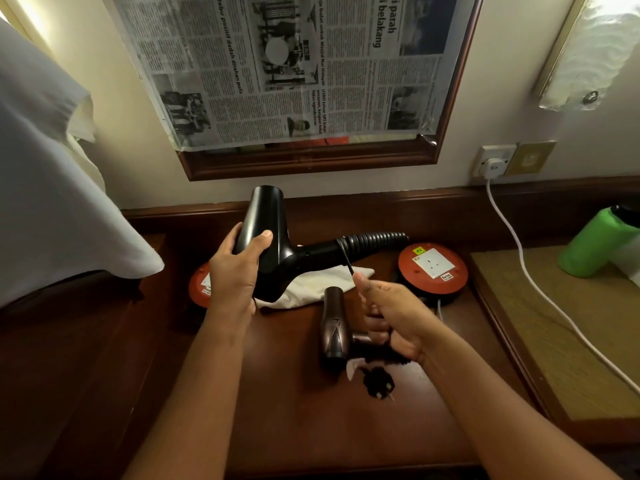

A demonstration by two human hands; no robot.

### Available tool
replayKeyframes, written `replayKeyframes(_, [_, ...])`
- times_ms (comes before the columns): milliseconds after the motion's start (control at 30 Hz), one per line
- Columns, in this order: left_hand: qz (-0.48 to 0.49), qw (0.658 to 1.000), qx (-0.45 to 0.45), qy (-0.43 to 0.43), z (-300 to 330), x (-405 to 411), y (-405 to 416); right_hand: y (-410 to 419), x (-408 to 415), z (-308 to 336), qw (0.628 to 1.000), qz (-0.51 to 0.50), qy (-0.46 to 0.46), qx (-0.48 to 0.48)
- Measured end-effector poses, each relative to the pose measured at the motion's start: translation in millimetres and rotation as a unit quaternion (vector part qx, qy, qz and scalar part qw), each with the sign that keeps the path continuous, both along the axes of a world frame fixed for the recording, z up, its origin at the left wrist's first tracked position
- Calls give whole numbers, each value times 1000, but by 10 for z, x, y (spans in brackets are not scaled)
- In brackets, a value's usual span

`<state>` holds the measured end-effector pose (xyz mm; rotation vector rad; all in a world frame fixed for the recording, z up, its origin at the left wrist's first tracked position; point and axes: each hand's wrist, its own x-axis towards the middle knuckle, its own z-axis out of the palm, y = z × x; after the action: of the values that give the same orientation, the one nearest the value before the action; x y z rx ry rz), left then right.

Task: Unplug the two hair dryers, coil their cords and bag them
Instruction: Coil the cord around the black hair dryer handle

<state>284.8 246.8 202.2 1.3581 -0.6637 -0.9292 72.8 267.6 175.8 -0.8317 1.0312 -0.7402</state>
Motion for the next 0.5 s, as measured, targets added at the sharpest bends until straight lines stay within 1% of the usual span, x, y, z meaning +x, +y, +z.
replayKeyframes(100, [3, 1000, -1, 6, 10, 7, 1, 51, 30, -96, 999, 2, -32, 2])
replayKeyframes(233, [-3, 1000, 0, 16, 25, 19, 16, 60, 42, -152, 993, -11, -119, -4])
replayKeyframes(367, [-6, 1000, -15, 25, 49, 37, 23, 121, 52, -235, 984, 8, -175, -23])
replayKeyframes(433, [-8, 999, -7, 34, 27, 39, 25, 157, 73, -293, 987, 11, -152, -41])
replayKeyframes(500, [-14, 999, -2, 49, 7, 48, 29, 183, 103, -335, 995, 3, -79, -65])
